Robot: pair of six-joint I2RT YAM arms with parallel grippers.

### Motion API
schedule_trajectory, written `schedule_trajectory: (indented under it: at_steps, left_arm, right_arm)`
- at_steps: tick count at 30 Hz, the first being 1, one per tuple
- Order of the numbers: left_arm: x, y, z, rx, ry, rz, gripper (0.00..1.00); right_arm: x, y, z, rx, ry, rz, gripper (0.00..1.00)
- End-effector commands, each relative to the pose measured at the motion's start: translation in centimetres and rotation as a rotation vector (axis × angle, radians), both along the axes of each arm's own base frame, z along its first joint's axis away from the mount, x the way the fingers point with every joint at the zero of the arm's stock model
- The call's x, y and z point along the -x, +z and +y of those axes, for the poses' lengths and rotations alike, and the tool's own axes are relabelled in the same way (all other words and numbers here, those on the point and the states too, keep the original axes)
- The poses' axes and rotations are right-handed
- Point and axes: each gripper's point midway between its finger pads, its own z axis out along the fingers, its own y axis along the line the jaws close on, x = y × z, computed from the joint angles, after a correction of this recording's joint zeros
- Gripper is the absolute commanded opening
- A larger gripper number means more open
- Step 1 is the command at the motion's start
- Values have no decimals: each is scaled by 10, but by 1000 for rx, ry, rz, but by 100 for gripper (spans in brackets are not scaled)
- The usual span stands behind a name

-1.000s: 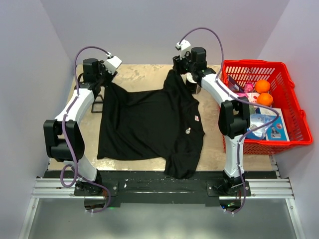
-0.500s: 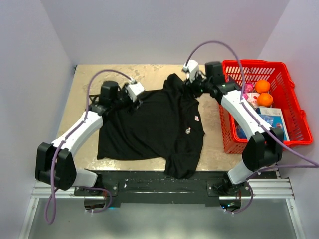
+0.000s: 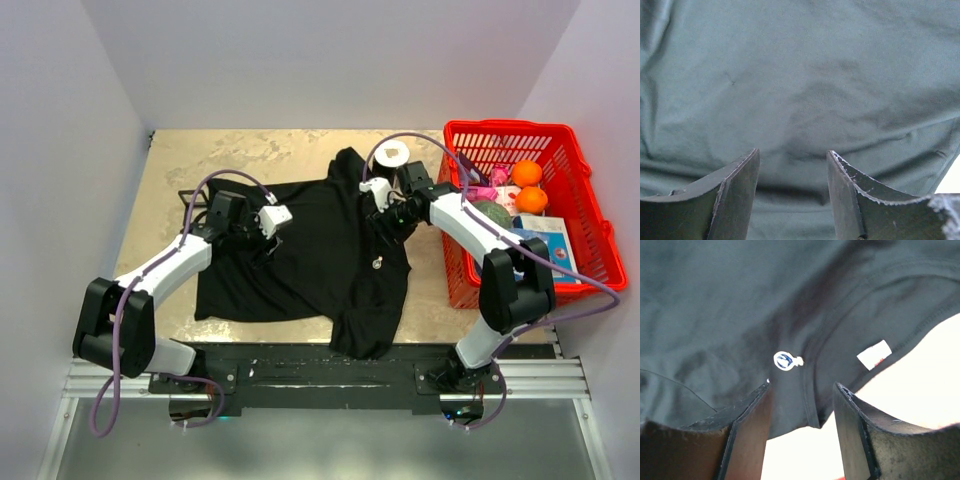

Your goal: Remove the brooch from the garment

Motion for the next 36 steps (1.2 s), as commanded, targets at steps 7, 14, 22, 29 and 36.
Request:
schedule_trajectory:
  at_steps: [7,14,22,29,36]
  left_arm:
    - [7,-11,-4,16,28,81,59]
    - [12,-24,-5,5,11,141,59]
    - [1,-20,-11,25,18,125,59]
    - [-7,-20,-13,26,22,129,59]
    - [-10,-18,-17,43,22,133,59]
  right_arm:
    - [7,-9,-14,66,-28,-11,57]
    - [13,-30,-15,81,7,60,57]
    - [7,-53,-18,131,32,107,57]
    - [11,-62,-14,128,64,186,48]
    - [21,-54,-17,131,71,208,34]
